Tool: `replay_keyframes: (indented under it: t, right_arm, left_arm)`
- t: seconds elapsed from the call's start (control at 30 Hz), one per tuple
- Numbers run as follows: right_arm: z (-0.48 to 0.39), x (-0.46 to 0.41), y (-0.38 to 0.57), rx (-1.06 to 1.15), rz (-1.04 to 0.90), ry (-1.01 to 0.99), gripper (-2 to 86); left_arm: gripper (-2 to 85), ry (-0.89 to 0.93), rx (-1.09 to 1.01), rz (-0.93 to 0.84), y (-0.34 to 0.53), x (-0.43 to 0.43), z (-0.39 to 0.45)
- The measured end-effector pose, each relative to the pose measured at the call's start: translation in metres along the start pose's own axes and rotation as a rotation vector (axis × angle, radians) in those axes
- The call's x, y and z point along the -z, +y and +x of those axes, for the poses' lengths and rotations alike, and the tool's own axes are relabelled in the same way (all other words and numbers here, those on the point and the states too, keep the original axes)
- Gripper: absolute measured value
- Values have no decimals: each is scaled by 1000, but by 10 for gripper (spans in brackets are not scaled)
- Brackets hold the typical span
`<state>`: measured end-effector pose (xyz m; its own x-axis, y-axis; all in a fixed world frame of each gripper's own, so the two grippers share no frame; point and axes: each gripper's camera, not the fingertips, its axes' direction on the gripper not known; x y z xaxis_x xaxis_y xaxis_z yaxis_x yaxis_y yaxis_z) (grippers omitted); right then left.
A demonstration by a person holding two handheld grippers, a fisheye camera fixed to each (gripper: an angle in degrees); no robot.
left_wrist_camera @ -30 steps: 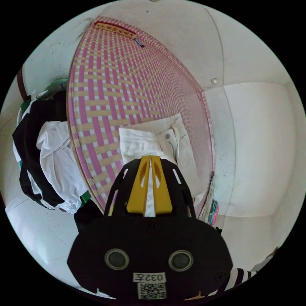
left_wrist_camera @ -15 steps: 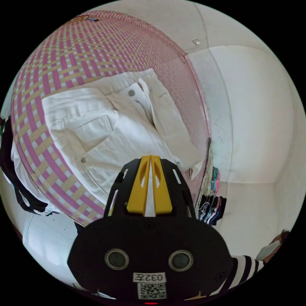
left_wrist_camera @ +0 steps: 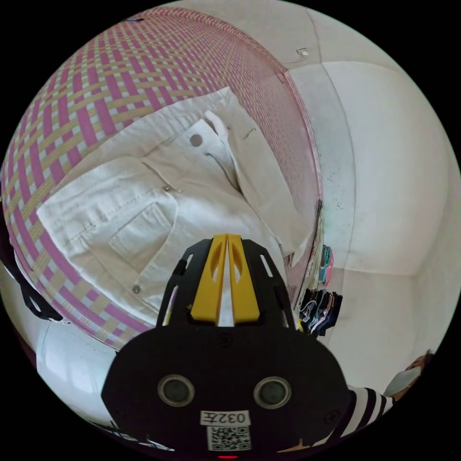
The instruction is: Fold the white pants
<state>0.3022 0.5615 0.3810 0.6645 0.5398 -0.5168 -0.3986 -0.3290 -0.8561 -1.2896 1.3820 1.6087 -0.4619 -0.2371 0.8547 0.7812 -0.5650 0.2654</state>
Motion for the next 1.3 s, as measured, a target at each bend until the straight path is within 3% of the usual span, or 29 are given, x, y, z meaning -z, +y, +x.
replay_keyframes:
  t: [0.13, 0.23, 0.3, 0.43, 0.47, 0.63, 0.77, 0.9, 1.13, 1.3]
  right_arm:
    - [-20, -22, -26, 124, -137, 143, -9]
    - [-31, -1, -33, 181, -62, 70, -6]
    - [-21, 5, -36, 152, 34, 67, 0]
    - [14, -30, -49, -44, -112, 209, 54]
    - [11, -19, -44, -39, -40, 220, 58]
    - [23, 29, 3, -40, 132, 124, 63]
    - [38, 41, 65, -31, 75, 30, 68]
    - [63, 37, 109, -141, 77, -3, 81]
    - [81, 15, 119, -203, 132, -159, 85]
    - [85, 1, 110, -168, 132, -226, 78]
  left_arm:
    - [-9, 5, -39, -37, -10, 1, 8]
    - [-9, -32, -88, -75, -18, -2, 16]
    - [-9, -56, -118, -104, -22, -9, 21]
    - [-9, -49, -162, -201, -31, -40, 34]
    - [-9, -31, -194, -232, -32, -48, 42]
    - [-9, -50, -346, -371, -30, -76, 69]
    - [-9, -4, -392, -432, -21, -82, 71]
    - [-10, 96, -320, -320, -21, -50, 42]
    - [12, 167, 1, 45, -7, 59, -67]
    - [44, 199, 207, 67, 21, 78, -139]
